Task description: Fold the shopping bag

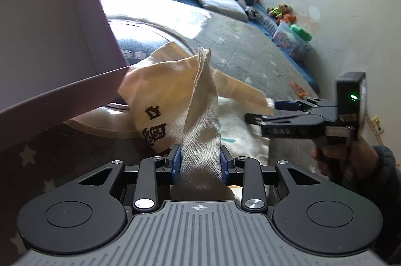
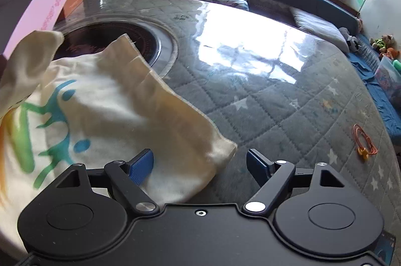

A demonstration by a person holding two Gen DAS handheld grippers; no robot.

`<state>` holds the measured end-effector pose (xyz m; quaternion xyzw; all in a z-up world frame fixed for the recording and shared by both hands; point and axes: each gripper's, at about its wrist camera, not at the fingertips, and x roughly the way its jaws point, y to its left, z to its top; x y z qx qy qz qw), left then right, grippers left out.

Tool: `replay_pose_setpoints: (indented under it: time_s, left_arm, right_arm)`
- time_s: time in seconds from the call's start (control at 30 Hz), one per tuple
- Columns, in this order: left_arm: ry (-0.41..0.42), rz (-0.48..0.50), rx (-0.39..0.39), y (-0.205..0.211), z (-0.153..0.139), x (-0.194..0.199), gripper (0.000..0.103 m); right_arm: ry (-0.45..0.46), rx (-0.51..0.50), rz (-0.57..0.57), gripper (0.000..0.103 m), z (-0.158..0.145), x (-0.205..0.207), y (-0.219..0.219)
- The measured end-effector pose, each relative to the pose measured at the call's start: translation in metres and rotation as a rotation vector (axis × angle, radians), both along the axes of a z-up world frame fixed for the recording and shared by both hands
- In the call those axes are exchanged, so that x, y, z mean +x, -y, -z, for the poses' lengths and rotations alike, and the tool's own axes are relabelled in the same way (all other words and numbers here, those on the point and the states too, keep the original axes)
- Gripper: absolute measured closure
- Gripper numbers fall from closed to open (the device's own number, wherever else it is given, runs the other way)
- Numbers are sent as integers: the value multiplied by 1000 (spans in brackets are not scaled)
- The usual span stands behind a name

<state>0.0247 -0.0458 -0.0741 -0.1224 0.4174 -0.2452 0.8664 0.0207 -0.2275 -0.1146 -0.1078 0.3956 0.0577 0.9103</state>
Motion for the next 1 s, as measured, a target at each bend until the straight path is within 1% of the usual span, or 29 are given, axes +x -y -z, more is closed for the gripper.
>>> replay_pose_setpoints:
  time_s: [0.07, 0.17, 0.3, 0.43, 0.5, 0.53, 0.63, 0.7, 0.8, 0.83, 0.87, 0.9, 1.0]
  left_arm:
    - [-26, 9, -13, 4, 3, 0, 70]
    - [-38, 32, -2, 10, 4, -1, 68]
    - [-34, 50, 16, 6, -2, -3, 65]
    - [10, 59, 20, 3, -14, -6, 60]
    - [39, 62, 19, 4, -21, -5, 52]
    - [56, 60, 21, 7, -25, -3, 47]
    - [89, 60, 27, 12, -30, 5, 45]
    - [96, 54, 35, 16, -31, 14, 47]
    - [61, 50, 28, 21, -25, 29, 61]
    - [44, 46, 22, 21, -22, 34, 72]
    - [35, 39, 22, 21, -19, 36, 78]
    - [30, 30, 20, 21, -17, 38, 78]
    - [40, 11, 0, 18, -17, 38, 82]
  right_arm:
    - [17, -20, 14, 20, 1, 8, 1]
    - [36, -30, 29, 20, -3, 13, 4]
    - [31, 15, 30, 20, -13, 4, 15]
    - [-10, 72, 9, 18, -16, -12, 20]
    - [-39, 108, -6, 18, -16, -20, 20]
    - [-53, 125, -14, 18, -15, -24, 21]
    - [-78, 157, -23, 18, -15, -33, 19]
    - [-87, 167, -42, 17, -16, -39, 17]
    - [-93, 162, -98, 14, -19, -52, 9]
    - [-93, 162, -113, 14, -21, -55, 7]
    - [-95, 164, -132, 14, -22, -58, 4]
    - [-96, 168, -149, 13, -24, -61, 2]
    - [-98, 197, -220, 7, -30, -72, -4]
